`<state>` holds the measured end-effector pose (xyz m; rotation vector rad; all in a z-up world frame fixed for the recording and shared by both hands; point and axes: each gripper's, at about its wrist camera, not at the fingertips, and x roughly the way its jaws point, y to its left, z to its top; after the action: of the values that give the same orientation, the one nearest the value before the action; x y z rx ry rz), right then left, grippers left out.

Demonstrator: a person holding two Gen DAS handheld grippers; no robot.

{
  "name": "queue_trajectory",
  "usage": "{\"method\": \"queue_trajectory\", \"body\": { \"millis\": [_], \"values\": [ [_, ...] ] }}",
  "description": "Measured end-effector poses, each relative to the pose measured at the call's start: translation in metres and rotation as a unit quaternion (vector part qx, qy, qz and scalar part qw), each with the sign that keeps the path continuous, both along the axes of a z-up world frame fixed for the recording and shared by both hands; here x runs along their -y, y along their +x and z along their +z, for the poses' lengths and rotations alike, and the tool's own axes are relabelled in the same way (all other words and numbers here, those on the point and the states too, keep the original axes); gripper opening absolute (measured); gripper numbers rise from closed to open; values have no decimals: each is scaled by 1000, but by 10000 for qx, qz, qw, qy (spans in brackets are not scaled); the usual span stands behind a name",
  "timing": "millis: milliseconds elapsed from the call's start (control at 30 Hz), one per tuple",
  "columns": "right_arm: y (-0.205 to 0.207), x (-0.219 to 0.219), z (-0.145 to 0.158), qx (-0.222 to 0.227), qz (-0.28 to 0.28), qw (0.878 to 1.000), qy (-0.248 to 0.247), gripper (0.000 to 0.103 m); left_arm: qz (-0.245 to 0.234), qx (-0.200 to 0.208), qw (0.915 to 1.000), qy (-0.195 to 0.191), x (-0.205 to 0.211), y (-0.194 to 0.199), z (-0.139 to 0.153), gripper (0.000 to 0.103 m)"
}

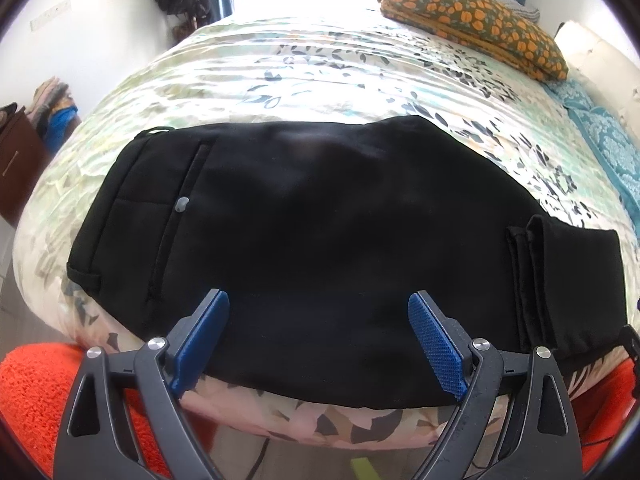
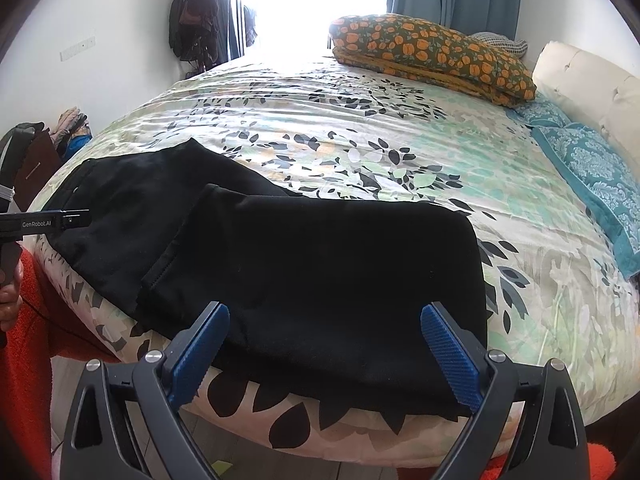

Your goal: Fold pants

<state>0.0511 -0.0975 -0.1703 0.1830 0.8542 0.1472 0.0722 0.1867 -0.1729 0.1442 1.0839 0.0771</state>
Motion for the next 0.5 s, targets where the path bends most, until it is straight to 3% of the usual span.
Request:
{"method": "queue_trajectory", "body": {
  "millis": [400, 500],
  "values": [
    [0, 8, 1, -9, -100, 9998, 174, 96, 155, 110, 9998, -106, -10, -2, 6, 93],
    [-1, 7, 2, 10, -87, 9998, 151, 96, 255, 91, 9987, -439, -18, 2, 15, 93]
  ]
}}
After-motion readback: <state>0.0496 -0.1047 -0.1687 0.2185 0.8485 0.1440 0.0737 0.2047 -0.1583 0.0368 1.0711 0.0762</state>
